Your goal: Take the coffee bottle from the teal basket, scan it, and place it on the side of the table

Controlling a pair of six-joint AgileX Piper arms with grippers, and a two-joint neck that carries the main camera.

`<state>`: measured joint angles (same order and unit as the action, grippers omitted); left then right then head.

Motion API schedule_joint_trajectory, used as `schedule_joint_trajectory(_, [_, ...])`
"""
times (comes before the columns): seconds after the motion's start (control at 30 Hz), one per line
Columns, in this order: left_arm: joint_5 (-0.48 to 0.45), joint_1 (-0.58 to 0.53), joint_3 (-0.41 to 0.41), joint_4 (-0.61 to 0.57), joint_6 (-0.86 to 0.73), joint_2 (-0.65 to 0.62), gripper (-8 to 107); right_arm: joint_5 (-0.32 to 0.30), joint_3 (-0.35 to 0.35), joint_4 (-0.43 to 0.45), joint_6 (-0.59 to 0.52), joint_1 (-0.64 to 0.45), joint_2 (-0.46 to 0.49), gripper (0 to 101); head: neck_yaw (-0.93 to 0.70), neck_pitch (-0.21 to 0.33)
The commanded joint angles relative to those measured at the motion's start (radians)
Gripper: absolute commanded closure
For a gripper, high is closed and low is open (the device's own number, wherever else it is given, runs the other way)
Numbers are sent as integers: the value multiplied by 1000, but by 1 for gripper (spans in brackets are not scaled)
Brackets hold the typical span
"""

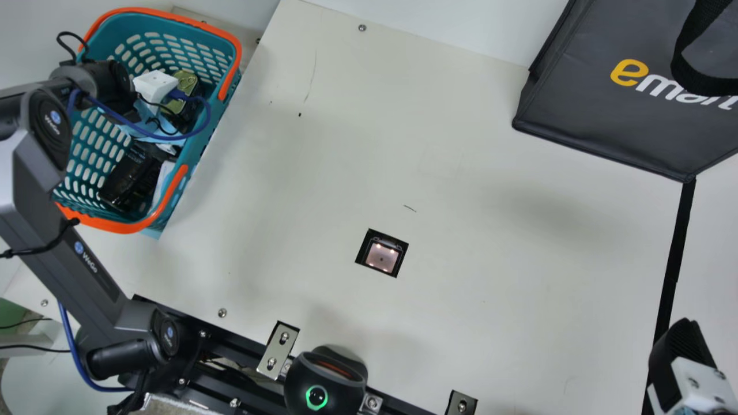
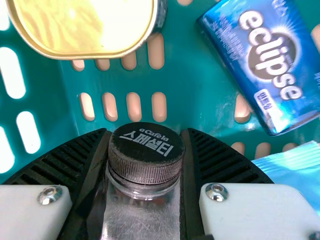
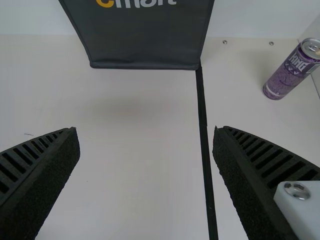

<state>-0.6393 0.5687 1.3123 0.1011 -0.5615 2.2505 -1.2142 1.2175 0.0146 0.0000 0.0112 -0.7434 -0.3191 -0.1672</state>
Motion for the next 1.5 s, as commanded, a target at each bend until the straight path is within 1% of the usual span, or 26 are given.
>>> schedule_joint_trajectory(0.0, [-1, 3, -1, -18, -18, -10, 107, 0, 0, 0, 0, 0, 0, 6, -2, 29])
schedule_joint_trajectory(0.43, [-35, 30, -12, -141, -143, -112, 107, 0, 0, 0, 0, 0, 0, 6, -2, 29])
schedule_joint_trajectory(0.67, [-59, 43, -20, -187, -195, -166, 107, 0, 0, 0, 0, 0, 0, 6, -2, 29])
schedule_joint_trajectory(1.07, [-93, 67, -45, -243, -261, -244, 107, 0, 0, 0, 0, 0, 0, 6, -2, 29])
schedule_joint_trajectory(1.47, [-102, 90, -73, -270, -301, -292, 107, 0, 0, 0, 0, 0, 0, 6, -2, 29])
